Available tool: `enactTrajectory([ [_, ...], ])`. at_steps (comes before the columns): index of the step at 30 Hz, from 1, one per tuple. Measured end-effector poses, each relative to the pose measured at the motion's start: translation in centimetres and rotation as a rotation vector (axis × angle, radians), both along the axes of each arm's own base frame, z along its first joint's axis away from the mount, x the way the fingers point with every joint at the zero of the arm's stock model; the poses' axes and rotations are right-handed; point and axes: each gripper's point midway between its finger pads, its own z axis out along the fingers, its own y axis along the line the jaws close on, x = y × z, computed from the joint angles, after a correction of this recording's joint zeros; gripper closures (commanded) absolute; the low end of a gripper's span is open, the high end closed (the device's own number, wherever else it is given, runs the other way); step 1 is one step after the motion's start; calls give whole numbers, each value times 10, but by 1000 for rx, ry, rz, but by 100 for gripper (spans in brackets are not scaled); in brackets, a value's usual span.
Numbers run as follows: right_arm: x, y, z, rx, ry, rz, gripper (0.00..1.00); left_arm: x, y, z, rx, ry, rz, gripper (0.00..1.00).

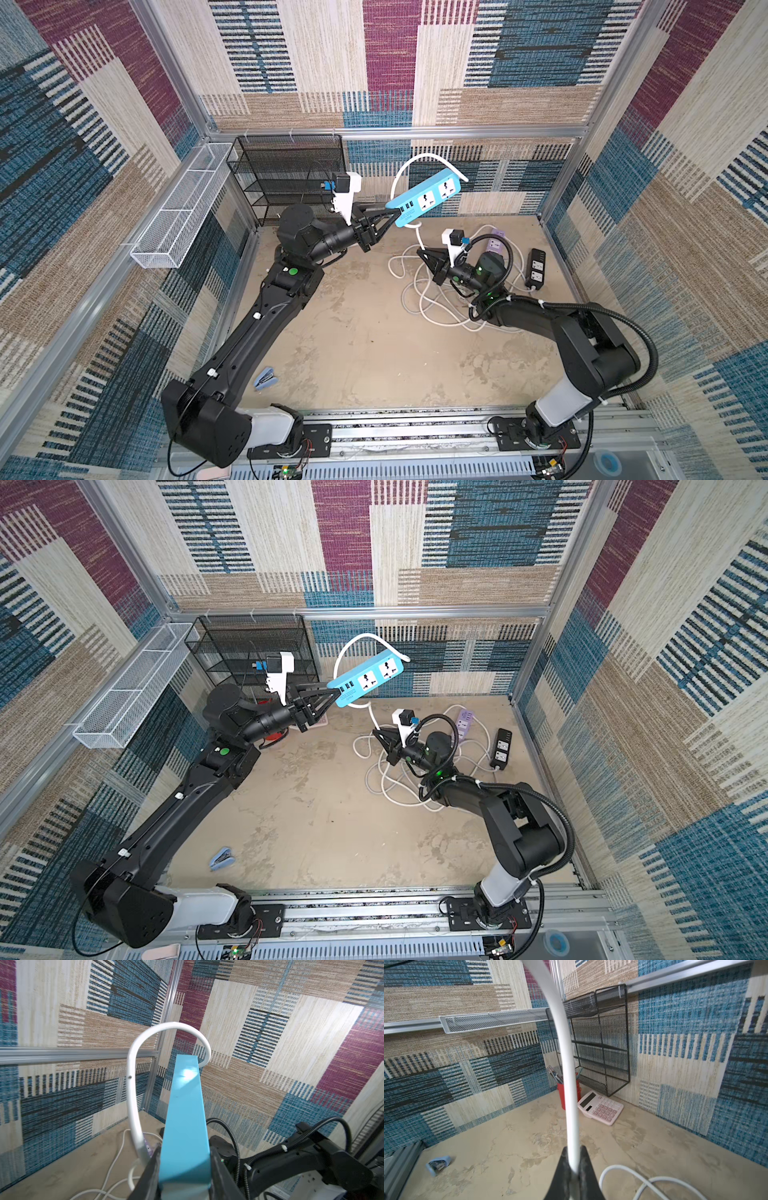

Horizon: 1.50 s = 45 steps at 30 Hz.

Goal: Unwrap the cord wrapped around the power strip
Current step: Unwrap the power cord from the power strip.

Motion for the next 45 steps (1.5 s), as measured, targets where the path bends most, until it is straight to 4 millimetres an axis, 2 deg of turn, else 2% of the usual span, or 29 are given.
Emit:
enactTrajectory([
  [2, 13, 0, 9, 12, -20, -15, 100, -4, -9, -4, -5, 20, -50, 100],
  [5, 32, -16, 24, 37, -46, -62, 100, -14, -26, -10, 3, 41, -136, 100],
  [9, 48, -52, 50, 63, -90, -146, 100, -30, -51, -20, 34, 67, -245, 100],
  [12, 47, -81, 84, 86, -158, -211, 100, -36, -71, -33, 64, 93, -319, 100],
  [15, 39, -112, 120, 101, -238, -279, 100, -34, -87, -57, 97, 158, -362, 100],
  [18, 27, -144, 150, 109, -299, -359, 100, -28, -95, -74, 125, 218, -372, 100],
  [23, -10, -179, 187, 107, -397, -480, 100, -34, -92, -78, 178, 203, -376, 100],
  [26, -34, -191, 199, 102, -444, -537, 100, -26, -79, -73, 209, 154, -283, 100],
  [29, -48, -199, 201, 80, -460, -595, 100, -19, -64, -67, 244, 103, -197, 100],
  [34, -66, -212, 184, 61, -425, -668, 100, 2, -36, -67, 322, 43, -7, 100],
  [39, -86, -221, 156, 59, -386, -714, 100, 26, -2, -66, 384, -2, 222, 100],
  [45, -88, -229, 107, 28, -289, -763, 100, 48, 44, -67, 431, -25, 461, 100],
])
